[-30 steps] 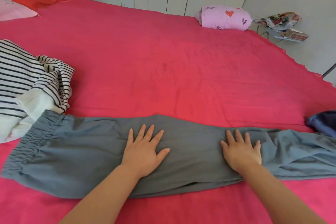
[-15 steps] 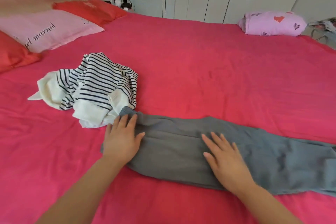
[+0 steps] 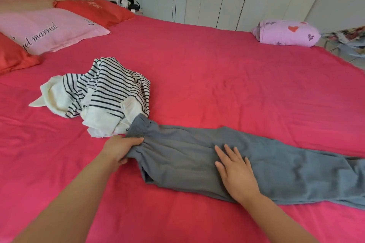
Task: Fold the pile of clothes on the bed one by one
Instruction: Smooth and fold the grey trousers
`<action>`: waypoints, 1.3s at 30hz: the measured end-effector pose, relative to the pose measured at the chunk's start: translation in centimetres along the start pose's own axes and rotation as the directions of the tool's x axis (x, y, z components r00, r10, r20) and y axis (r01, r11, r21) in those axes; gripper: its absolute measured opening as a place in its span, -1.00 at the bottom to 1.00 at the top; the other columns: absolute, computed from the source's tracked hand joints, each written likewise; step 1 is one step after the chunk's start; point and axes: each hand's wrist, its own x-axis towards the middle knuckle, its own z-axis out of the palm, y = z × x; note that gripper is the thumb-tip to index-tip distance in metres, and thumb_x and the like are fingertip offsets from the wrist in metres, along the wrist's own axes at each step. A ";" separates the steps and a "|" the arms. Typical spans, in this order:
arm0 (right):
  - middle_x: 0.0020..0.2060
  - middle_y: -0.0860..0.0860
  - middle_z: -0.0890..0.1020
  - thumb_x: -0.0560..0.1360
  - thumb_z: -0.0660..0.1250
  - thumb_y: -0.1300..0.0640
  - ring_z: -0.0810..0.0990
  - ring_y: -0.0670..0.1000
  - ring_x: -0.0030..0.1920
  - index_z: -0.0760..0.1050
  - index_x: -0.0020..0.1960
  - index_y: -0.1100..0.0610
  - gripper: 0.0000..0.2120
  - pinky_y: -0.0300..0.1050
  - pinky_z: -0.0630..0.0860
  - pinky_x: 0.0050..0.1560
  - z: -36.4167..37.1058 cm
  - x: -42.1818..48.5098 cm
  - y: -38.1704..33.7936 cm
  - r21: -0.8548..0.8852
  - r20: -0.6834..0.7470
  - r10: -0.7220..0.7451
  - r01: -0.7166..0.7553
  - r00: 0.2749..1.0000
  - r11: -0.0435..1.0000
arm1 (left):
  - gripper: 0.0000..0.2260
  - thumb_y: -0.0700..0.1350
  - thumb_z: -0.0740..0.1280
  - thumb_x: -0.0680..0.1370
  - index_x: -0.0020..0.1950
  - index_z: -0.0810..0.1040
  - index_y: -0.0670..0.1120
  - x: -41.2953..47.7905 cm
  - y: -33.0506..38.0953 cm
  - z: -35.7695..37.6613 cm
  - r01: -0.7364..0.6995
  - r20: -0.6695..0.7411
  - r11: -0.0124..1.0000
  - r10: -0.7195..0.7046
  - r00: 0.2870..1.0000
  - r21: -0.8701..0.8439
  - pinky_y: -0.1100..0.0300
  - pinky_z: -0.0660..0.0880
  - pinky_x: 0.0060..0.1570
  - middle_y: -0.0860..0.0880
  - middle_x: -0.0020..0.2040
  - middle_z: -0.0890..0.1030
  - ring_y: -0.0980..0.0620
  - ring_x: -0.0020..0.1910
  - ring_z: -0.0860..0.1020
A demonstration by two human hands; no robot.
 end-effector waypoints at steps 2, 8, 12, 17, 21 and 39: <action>0.53 -0.04 -0.01 0.24 -0.56 -0.41 -0.07 0.06 0.53 -0.08 0.51 -0.14 -0.08 0.10 -0.03 0.47 0.2 -0.1 0.3 -0.069 0.056 -0.010 0.013 0.998 0.998 | -0.88 -0.25 0.38 0.45 -0.03 0.56 -0.21 -1.0 1.2 0.4 0.012 0.053 0.982 -0.002 0.999 -0.191 0.34 0.28 -0.53 -0.04 -0.41 0.56 0.06 -0.47 0.44; 0.46 0.00 0.26 0.62 0.07 -0.02 0.17 0.00 0.48 0.22 0.47 0.03 -0.57 -0.12 0.07 0.45 -1.8 0.3 1.3 0.379 -0.062 0.000 0.024 0.998 0.925 | -0.91 -0.24 0.41 0.41 -0.12 0.57 -0.19 -6.1 6.1 8.4 -0.177 0.145 0.946 0.222 0.964 -0.271 0.20 0.57 -0.32 -0.14 -0.22 0.64 0.00 -0.36 0.61; 0.22 0.05 0.55 0.60 0.04 -0.09 0.53 0.00 0.19 0.43 0.32 0.10 -0.57 -0.16 0.39 0.23 -5.6 0.5 3.2 0.946 0.059 0.197 -0.118 0.979 0.301 | -0.78 -0.10 0.46 0.32 -0.08 0.59 -0.13 -8.3 7.2 16.4 -0.386 0.164 0.923 0.383 0.909 -0.017 -0.01 0.53 0.00 -0.11 -0.10 0.65 -0.11 -0.08 0.61; -0.02 0.17 0.66 0.43 -0.03 -0.40 0.66 0.10 -0.07 0.56 0.15 0.18 -0.24 -0.03 0.61 -0.08 -9.1 0.5 8.7 0.911 0.306 0.063 -0.273 0.950 -0.309 | -0.47 -0.08 0.41 0.45 0.38 0.37 -0.14 -10.9 4.9 25.4 -0.545 0.441 0.801 0.409 0.799 0.246 0.21 0.36 0.13 -0.07 0.17 0.56 -0.03 0.15 0.52; -0.29 0.14 0.68 0.43 0.33 0.19 0.67 0.07 -0.27 0.58 -0.07 0.25 -0.85 -0.14 0.59 -0.26 -7.8 0.1 11.4 0.931 0.362 0.141 -0.350 0.921 -0.106 | -0.61 -0.12 0.34 0.50 0.32 0.44 -0.12 -12.2 2.4 27.8 -0.686 0.655 0.650 0.368 0.661 0.327 0.21 0.36 0.15 -0.07 0.18 0.56 -0.04 0.12 0.52; 0.50 -0.02 0.13 0.57 0.02 -0.20 0.18 0.08 0.45 0.10 0.47 -0.19 -0.51 0.06 0.21 0.40 -2.1 -1.8 13.9 0.064 -0.085 0.317 -0.313 0.945 0.948 | -0.58 -0.06 0.30 0.55 0.24 0.39 -0.34 -4.9 -0.4 23.7 -0.157 0.081 0.875 0.134 0.988 0.458 0.13 0.35 0.06 -0.30 0.24 0.49 -0.23 0.24 0.45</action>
